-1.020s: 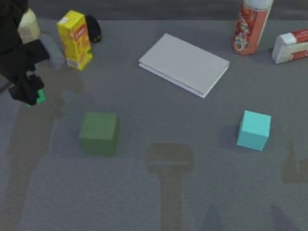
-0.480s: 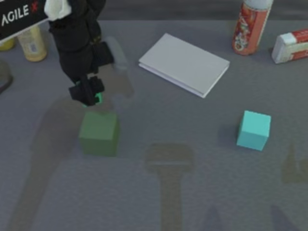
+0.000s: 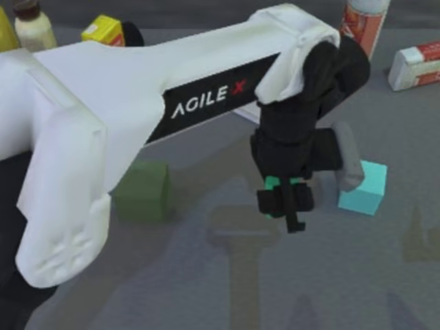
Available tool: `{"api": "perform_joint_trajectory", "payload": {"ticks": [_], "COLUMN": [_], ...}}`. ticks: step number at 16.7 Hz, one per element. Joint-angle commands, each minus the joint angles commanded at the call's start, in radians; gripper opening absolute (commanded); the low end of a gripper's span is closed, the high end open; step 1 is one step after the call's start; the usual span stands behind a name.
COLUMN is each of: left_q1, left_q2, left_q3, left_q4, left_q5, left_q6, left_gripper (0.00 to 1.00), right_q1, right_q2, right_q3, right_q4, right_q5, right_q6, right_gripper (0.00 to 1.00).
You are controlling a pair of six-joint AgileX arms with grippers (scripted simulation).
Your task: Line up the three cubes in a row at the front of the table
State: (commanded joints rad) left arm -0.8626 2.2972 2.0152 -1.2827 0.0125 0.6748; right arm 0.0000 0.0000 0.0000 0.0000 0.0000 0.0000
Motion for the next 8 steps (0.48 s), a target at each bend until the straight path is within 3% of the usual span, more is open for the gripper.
{"api": "perform_joint_trajectory", "payload": {"ticks": [3,8], "left_q1": [-0.086,-0.091], "left_q2": [0.003,0.0], "left_q3": [0.027,0.026], "left_q4": [-0.01,-0.009], "left_q5": [-0.003,-0.002], "left_q6": [-0.044,-0.046], "left_gripper": [0.0,0.0], "right_q1": [0.0,0.0], "right_q2": [0.0,0.0], "right_q3": [0.0,0.0], "right_q4": [0.0,0.0], "right_q5": [0.0,0.0], "right_q6": [0.0,0.0], "right_gripper": [1.0,1.0]}}
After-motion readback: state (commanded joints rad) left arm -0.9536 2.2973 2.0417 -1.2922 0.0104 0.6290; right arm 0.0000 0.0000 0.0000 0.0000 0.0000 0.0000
